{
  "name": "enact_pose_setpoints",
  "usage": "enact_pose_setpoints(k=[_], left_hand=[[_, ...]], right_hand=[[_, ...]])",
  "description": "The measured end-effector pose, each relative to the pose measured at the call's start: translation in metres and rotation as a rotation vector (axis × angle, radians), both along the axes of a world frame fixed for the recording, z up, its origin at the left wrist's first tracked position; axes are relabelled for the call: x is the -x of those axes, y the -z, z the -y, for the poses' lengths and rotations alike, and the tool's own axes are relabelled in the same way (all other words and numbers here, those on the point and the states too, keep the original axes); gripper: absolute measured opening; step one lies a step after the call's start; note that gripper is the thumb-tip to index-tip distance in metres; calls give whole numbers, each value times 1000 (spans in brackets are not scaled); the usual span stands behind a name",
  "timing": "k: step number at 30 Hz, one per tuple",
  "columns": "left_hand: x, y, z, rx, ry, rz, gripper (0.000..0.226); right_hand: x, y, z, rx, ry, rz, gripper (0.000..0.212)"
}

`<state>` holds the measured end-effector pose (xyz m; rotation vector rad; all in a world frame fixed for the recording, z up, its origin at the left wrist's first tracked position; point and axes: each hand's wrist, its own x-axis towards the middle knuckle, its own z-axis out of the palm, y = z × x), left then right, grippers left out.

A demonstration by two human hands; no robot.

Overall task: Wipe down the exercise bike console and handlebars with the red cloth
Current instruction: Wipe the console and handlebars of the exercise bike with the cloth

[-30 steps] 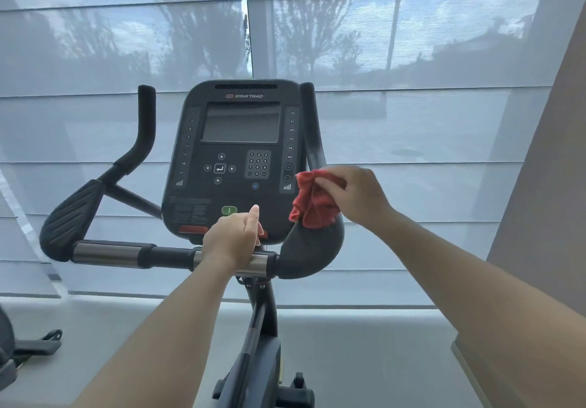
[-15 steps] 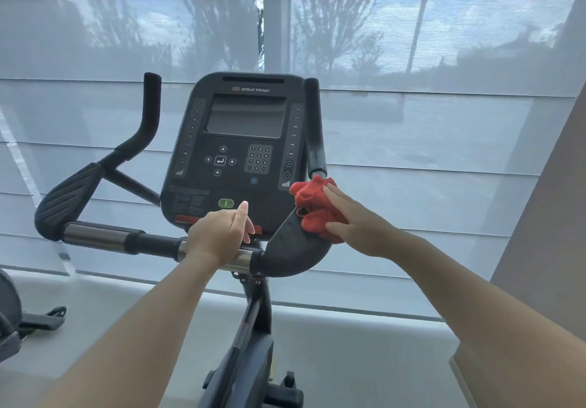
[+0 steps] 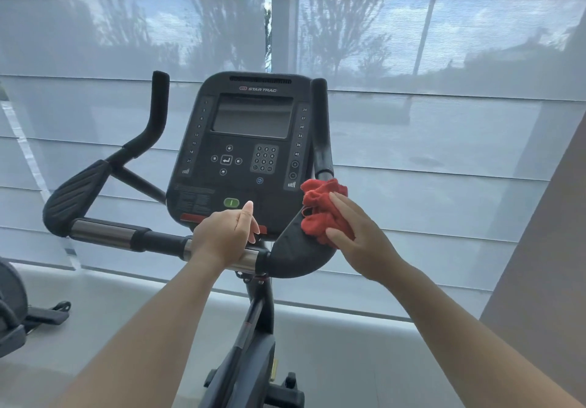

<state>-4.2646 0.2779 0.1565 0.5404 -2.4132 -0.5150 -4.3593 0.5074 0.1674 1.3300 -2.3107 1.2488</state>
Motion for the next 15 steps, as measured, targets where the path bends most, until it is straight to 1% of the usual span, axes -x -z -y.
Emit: enact_pose_setpoints(k=[2, 5, 7, 10, 15], left_hand=[[0, -1, 0, 0, 8, 1, 60], [0, -2, 0, -6, 15, 8, 60], [0, -3, 0, -8, 8, 5, 60], [1, 0, 1, -4, -2, -1, 59], [2, 2, 2, 0, 4, -24, 58]], right_hand=[[-7, 5, -2, -33, -19, 41, 66], [-6, -4, -2, -11, -37, 112, 56], [1, -14, 0, 1, -52, 91, 47], [9, -17, 5, -18, -1, 72, 52], [-6, 5, 2, 82, 98, 129, 57]])
